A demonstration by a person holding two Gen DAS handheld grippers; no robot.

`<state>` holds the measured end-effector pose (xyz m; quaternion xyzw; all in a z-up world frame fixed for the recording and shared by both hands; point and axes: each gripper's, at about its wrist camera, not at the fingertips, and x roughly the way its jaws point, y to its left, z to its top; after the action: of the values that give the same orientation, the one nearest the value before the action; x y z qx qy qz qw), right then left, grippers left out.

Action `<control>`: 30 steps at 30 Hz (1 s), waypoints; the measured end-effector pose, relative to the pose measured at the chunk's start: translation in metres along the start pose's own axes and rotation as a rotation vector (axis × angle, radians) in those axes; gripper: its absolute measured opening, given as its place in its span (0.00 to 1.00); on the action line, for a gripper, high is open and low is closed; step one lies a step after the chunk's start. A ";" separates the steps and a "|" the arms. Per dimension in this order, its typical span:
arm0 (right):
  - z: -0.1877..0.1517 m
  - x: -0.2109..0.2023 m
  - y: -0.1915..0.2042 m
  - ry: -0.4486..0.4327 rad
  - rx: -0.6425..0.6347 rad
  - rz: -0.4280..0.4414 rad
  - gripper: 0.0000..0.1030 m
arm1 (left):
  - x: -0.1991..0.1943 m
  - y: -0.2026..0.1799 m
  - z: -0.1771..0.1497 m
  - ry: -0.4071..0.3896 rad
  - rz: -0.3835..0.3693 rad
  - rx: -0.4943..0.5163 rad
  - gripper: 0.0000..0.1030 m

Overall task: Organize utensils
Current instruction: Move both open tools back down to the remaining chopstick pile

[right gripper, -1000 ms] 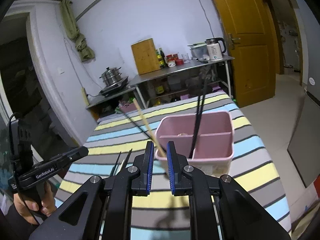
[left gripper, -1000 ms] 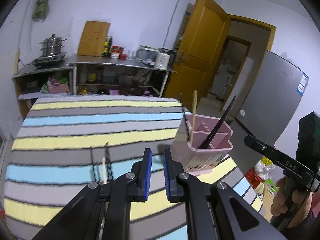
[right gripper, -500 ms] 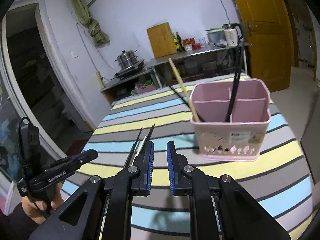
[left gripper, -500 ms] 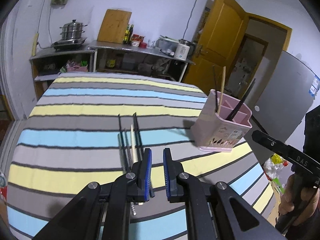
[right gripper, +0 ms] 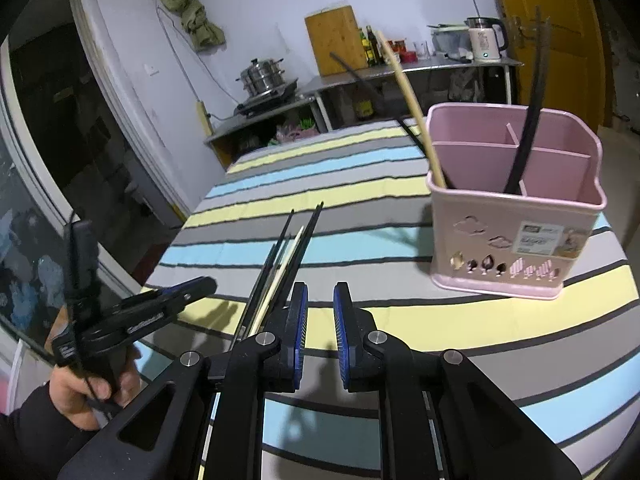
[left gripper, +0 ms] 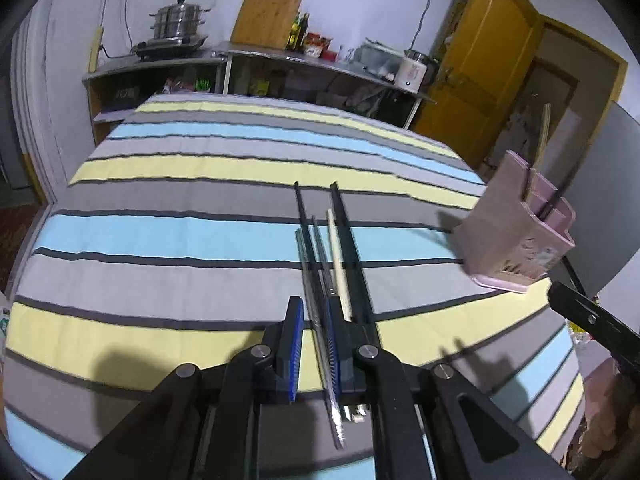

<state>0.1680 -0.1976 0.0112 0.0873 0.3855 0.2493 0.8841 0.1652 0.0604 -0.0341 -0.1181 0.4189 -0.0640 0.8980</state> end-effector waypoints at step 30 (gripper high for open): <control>-0.003 0.041 0.017 0.073 -0.048 0.020 0.13 | 0.063 0.004 0.018 0.039 0.085 0.046 0.17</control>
<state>0.1833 -0.1624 -0.0115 0.0609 0.4107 0.2705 0.8686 0.2191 0.0531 -0.0707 -0.0781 0.4393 -0.0376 0.8942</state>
